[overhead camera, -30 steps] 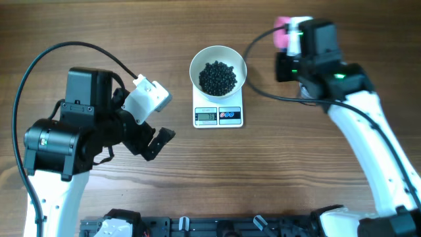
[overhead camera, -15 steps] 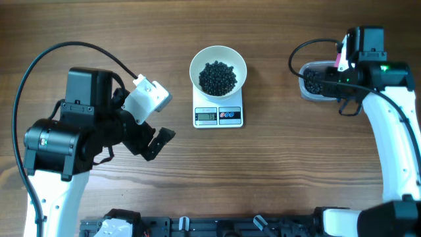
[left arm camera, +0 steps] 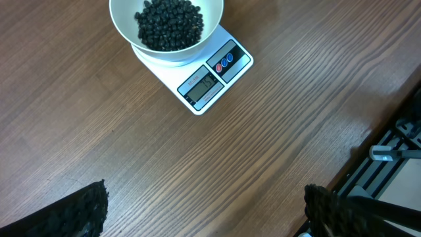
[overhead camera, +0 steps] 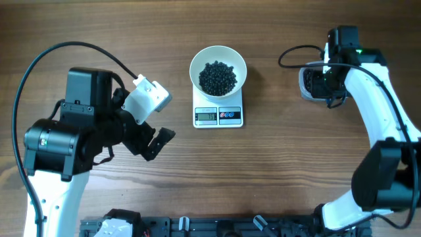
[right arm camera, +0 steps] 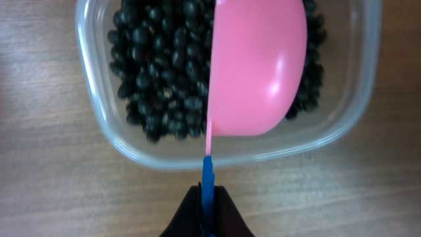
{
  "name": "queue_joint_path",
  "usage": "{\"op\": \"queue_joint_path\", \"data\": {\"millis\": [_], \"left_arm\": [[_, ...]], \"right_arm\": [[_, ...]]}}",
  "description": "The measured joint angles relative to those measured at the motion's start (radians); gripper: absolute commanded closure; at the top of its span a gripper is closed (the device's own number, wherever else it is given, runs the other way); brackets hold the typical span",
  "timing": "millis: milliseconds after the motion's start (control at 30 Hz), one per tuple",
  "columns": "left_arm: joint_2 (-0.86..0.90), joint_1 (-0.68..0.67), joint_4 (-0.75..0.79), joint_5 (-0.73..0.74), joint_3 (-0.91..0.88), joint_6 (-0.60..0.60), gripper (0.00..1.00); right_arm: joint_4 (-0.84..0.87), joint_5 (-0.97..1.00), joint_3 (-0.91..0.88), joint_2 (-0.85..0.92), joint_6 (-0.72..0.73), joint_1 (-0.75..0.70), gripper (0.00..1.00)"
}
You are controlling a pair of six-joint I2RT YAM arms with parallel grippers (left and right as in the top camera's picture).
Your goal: Scoop item into bowl and weigh 150g on scale
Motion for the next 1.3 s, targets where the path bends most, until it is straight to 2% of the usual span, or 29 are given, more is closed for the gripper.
{"op": "queue_joint_path", "data": {"millis": [567,967,1300], "left_arm": [[0.0,0.0,0.0,0.0,0.0,0.0,0.0],[0.0,0.0,0.0,0.0,0.0,0.0,0.0],[0.0,0.0,0.0,0.0,0.0,0.0,0.0]], "right_arm": [[0.019,-0.138,0.0,0.036,-0.161,-0.008,0.96],[0.014,-0.353,0.0,0.036,-0.214,-0.132,0.96],[-0.034,-0.427,-0.005,0.043,-0.283,-0.138,0.96]]}}
